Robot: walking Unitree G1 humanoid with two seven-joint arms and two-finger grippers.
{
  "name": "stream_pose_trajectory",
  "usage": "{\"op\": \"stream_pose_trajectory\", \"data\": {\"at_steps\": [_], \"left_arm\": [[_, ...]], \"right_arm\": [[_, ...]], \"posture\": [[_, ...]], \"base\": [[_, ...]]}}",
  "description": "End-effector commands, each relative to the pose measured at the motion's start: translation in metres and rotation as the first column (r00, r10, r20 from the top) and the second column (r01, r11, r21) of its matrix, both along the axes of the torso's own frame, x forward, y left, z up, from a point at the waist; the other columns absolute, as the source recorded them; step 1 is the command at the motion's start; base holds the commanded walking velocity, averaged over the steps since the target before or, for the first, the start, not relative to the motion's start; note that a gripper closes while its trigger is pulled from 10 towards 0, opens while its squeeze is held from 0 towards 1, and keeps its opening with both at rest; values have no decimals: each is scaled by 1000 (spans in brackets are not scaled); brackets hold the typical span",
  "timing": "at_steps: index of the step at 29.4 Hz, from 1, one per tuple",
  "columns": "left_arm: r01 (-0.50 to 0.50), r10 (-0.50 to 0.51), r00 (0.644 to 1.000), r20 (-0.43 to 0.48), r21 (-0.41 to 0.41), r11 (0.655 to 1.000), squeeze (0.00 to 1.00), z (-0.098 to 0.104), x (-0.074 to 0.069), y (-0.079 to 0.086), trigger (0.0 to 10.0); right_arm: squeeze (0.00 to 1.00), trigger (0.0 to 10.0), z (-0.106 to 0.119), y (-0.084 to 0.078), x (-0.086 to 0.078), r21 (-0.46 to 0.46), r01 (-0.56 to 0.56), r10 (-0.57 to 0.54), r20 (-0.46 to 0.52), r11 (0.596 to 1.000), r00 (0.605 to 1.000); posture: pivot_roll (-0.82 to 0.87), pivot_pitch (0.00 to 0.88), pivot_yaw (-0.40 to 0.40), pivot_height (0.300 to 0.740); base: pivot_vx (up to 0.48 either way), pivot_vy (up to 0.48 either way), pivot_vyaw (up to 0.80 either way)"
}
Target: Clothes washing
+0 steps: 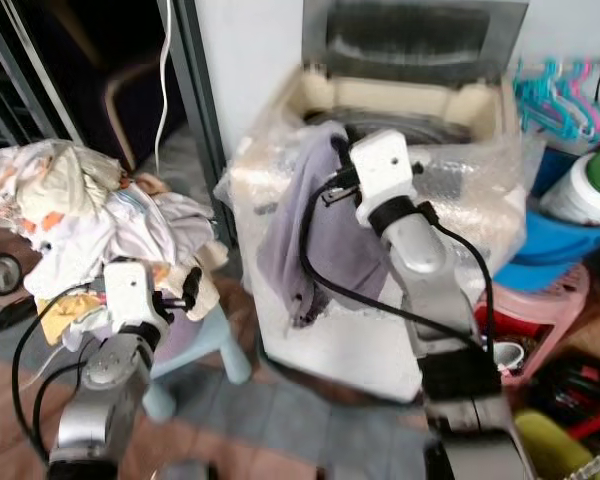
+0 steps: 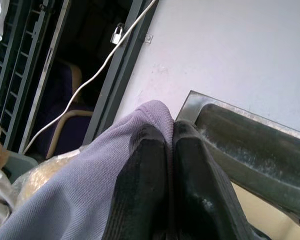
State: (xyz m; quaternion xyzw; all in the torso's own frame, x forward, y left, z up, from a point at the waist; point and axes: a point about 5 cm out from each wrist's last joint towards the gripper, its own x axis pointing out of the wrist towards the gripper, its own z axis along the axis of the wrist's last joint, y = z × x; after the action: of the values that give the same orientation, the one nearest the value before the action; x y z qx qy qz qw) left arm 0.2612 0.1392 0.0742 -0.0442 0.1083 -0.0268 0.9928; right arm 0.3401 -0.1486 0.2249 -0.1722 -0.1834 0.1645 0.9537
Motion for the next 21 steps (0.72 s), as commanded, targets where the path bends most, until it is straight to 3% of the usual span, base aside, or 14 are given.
{"op": "stream_pose_trajectory", "data": {"at_steps": [1, 9, 11, 12, 15, 18, 21], "left_arm": [[-15, 15, 1000, 10, 9, 1000, 0, 3, 2, 5, 10000], [-18, 18, 1000, 12, 2, 1000, 0, 3, 3, 3, 10000], [-21, 21, 1000, 11, 0, 1000, 0, 3, 3, 3, 10000], [-26, 26, 1000, 4, 1, 1000, 0, 3, 3, 3, 10000], [-27, 27, 1000, 2, 2, 1000, 0, 2, 3, 3, 10000], [-29, 29, 1000, 2, 2, 1000, 0, 2, 3, 3, 10000], [-37, 37, 999, -5, 0, 999, 0, 1, 2, 3, 10000]], "right_arm": [[0, 10000, 25, 6, 12, -6, -41, 42, 75, 999, 996], [0, 10000, 75, -4, 43, -15, -1, 3, 143, 1000, 990], [0, 10000, 97, -17, 55, 28, 98, -101, 167, 995, 981], [0, 10000, 120, -30, 59, 123, 169, -189, 186, 978, 964], [0, 10000, 143, -44, 59, 189, 221, -263, 240, 957, 935], [0, 10000, 154, -50, 55, 175, 249, -293, 307, 953, 905], [0, 10000, 146, -52, 56, 136, 265, -295, 298, 954, 908]], "posture": [[-14, 0, 10, 740], [-10, 0, 2, 740], [-10, 0, -1, 740], [-10, 0, 0, 740], [-6, 0, -5, 740], [-4, 0, -9, 740], [-7, 0, -12, 740]], "base": [[337, 0, 0], [337, 0, 0], [315, 0, 0], [0, 0, 0], [0, 0, 0], [0, 0, 0], [0, 0, 0]]}}
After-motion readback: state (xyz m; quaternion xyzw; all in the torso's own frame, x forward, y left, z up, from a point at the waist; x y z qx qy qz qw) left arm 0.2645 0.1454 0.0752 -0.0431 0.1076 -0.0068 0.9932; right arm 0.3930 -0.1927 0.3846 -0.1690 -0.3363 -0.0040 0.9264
